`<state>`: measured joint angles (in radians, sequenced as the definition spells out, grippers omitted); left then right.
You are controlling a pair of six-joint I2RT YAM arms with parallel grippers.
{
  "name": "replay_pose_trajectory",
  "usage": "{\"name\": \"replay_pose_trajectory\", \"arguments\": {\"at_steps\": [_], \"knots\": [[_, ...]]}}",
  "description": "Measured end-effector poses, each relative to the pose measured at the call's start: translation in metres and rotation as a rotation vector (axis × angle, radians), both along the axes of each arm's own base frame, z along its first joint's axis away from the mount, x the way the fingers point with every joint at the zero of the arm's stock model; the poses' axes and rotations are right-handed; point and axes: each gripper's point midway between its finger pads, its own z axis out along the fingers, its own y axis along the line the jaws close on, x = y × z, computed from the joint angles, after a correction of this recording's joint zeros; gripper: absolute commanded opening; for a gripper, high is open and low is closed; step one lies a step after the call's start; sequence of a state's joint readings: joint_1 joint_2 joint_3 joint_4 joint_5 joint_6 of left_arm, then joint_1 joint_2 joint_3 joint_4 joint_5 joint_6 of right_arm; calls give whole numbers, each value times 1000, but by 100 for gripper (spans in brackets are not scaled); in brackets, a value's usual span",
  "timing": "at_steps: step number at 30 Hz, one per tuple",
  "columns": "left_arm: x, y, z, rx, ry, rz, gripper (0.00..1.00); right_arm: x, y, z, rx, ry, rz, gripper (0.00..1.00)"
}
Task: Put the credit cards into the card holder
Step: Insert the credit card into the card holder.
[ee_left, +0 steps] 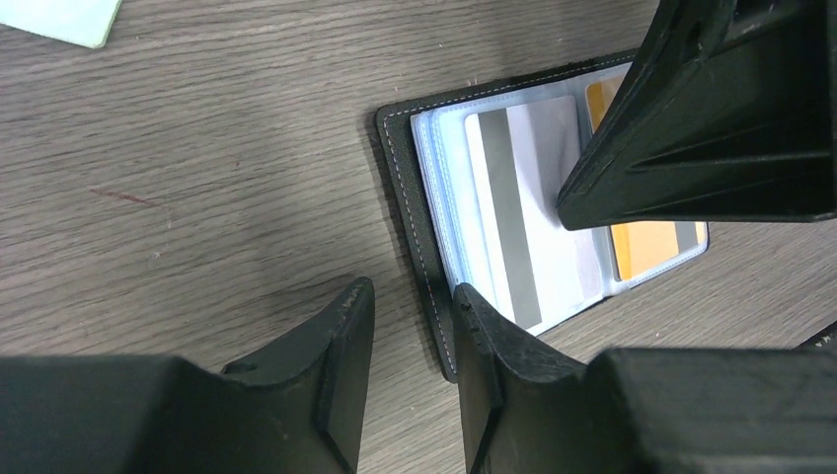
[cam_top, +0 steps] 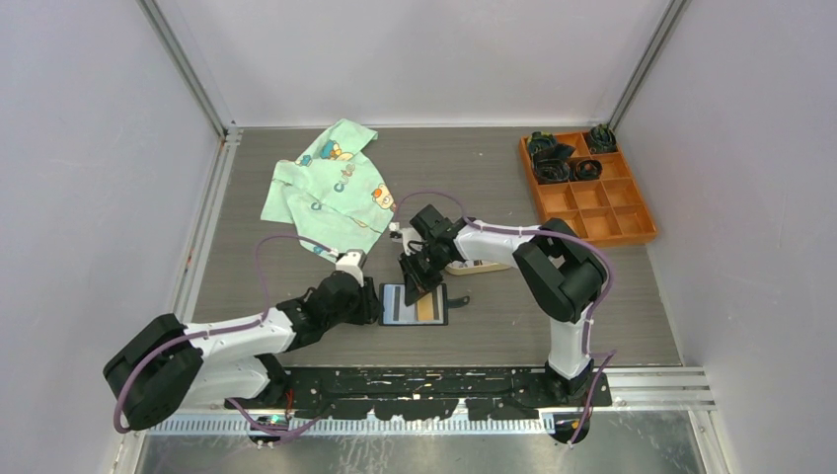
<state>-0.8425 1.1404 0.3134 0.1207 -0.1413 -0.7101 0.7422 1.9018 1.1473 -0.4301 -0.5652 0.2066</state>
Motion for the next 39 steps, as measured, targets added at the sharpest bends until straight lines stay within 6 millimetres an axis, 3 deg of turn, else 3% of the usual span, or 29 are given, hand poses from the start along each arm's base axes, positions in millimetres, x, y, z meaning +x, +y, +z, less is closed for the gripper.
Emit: {"name": "replay_pose_trajectory", "arguments": {"at_steps": [6, 8, 10, 12, 15, 23, 33, 39], "knots": [[-4, 5, 4, 0, 3, 0, 38, 0, 0, 3, 31, 13, 7, 11], [-5, 6, 10, -12, -6, 3, 39, 0, -2, 5, 29, -5, 21, 22], [-6, 6, 18, -40, -24, 8, 41, 2, -3, 12, 35, -34, 30, 41], [-6, 5, 25, -70, -40, 10, 44, 3, -3, 21, 51, -52, 23, 49], [-7, 3, 30, -121, -52, 17, 51, 4, -1, 30, 72, -58, 4, 51], [-17, 9, 5, -139, 18, 56, 42, -7, -4, 15, 62, 41, -145, 58], [-11, 4, 3, -142, 25, 63, 39, 9, 1, 11, 16, 113, -410, 58], [-9, 0, 2, -145, 28, 58, 39, 10, 3, 12, 14, 144, -460, 57]]}}
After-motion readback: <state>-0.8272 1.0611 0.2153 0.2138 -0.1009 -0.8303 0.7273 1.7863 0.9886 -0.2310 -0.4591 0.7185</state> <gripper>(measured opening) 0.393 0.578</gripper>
